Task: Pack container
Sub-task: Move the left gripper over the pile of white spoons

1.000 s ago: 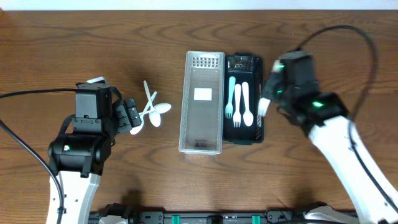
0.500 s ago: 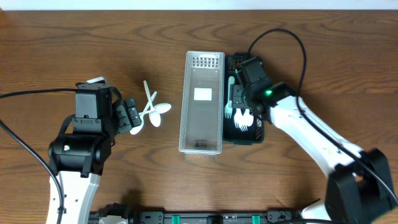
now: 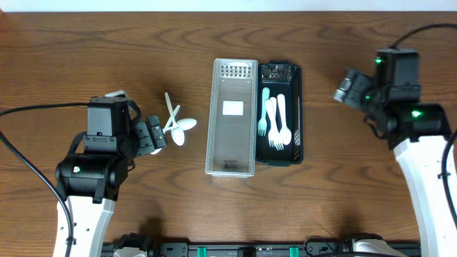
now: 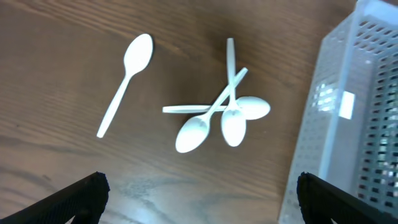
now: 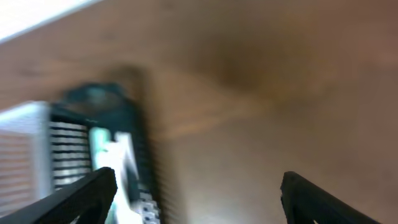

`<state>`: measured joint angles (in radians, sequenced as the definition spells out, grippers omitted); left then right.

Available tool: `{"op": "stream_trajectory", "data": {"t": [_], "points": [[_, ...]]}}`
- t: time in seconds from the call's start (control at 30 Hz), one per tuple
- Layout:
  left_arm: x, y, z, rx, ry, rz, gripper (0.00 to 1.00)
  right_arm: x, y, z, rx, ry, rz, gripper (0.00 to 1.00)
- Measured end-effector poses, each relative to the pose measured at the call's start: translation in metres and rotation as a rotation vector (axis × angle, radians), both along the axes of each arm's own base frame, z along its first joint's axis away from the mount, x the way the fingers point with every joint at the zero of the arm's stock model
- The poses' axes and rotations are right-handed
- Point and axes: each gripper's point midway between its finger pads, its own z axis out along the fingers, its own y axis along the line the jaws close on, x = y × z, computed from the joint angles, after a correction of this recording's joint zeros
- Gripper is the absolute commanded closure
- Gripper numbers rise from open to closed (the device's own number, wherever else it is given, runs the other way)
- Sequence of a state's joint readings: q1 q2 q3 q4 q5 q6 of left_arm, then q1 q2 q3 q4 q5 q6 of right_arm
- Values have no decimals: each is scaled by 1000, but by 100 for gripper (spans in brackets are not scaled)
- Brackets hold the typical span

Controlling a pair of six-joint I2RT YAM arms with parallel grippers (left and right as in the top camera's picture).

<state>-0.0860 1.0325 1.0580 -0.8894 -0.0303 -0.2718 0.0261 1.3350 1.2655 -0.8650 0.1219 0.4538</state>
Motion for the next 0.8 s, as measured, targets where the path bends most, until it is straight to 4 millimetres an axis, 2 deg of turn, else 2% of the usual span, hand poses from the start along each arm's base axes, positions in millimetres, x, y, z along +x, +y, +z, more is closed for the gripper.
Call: {"op": "stream_trajectory", "data": {"t": [0.07, 0.17, 0.3, 0.4, 0.6, 0.7, 0.8], "points": [[8, 0, 0, -17, -13, 24, 2, -7, -16, -17, -4, 67, -43, 11], [21, -1, -10, -35, 6, 54, 2, -11, -27, -37, -2, 132, -73, 10], [44, -4, -42, -35, 125, 75, 2, -15, -26, -56, 18, 198, -78, 9], [65, -6, -67, -25, 226, 79, 2, -15, -26, -63, 28, 218, -89, 9], [104, -9, -97, -3, 319, 56, 1, -17, -25, -69, 38, 243, -100, 7], [113, -16, -115, -8, 356, -1, 3, -18, -25, -70, 39, 247, -102, 6], [112, -21, -139, -12, 420, -50, 10, -19, -25, -70, 42, 253, -106, 2]]}}
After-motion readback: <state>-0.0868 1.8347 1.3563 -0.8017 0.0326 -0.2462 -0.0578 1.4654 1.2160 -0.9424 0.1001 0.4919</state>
